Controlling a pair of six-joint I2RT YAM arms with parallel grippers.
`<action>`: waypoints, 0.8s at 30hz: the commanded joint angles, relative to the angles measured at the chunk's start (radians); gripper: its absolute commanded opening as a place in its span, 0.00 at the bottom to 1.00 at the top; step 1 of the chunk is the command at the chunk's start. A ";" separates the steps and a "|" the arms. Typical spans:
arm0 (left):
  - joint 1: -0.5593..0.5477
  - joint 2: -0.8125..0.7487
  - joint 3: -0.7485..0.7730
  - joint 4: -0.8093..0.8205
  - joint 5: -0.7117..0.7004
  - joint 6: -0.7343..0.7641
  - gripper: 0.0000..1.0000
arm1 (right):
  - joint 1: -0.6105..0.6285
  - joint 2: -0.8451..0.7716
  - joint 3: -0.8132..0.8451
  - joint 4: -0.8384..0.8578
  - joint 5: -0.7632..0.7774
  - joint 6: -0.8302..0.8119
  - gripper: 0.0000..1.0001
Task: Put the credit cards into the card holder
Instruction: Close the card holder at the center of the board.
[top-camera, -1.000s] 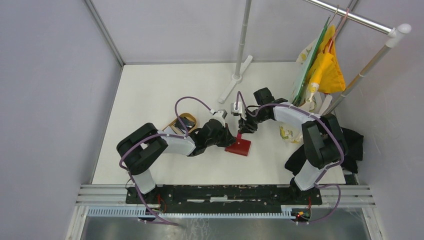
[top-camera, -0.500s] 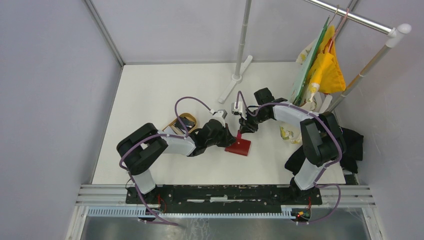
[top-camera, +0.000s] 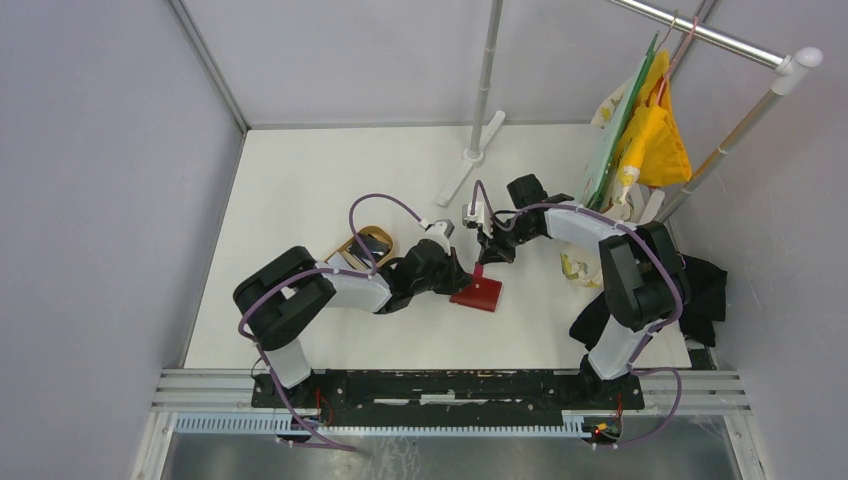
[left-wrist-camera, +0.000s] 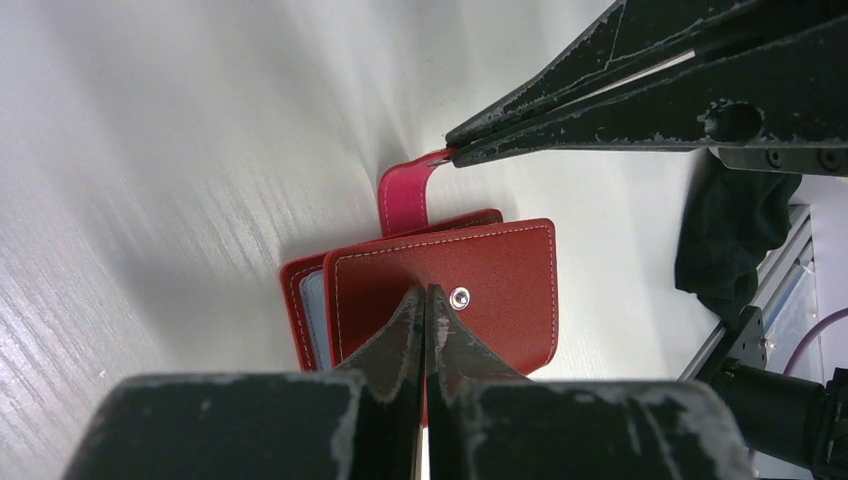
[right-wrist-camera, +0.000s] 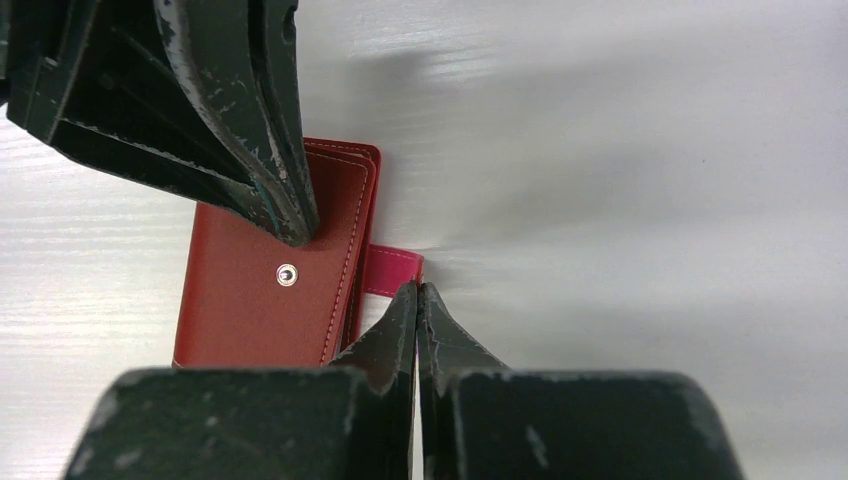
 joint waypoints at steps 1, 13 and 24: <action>0.001 -0.014 -0.025 -0.021 -0.065 -0.001 0.02 | -0.004 -0.043 0.005 -0.008 -0.050 -0.006 0.00; -0.018 -0.035 -0.038 -0.020 -0.138 -0.019 0.02 | 0.007 -0.204 -0.189 0.155 -0.064 0.103 0.00; -0.036 -0.036 -0.032 -0.019 -0.139 0.009 0.02 | 0.053 -0.228 -0.254 0.235 -0.052 0.171 0.00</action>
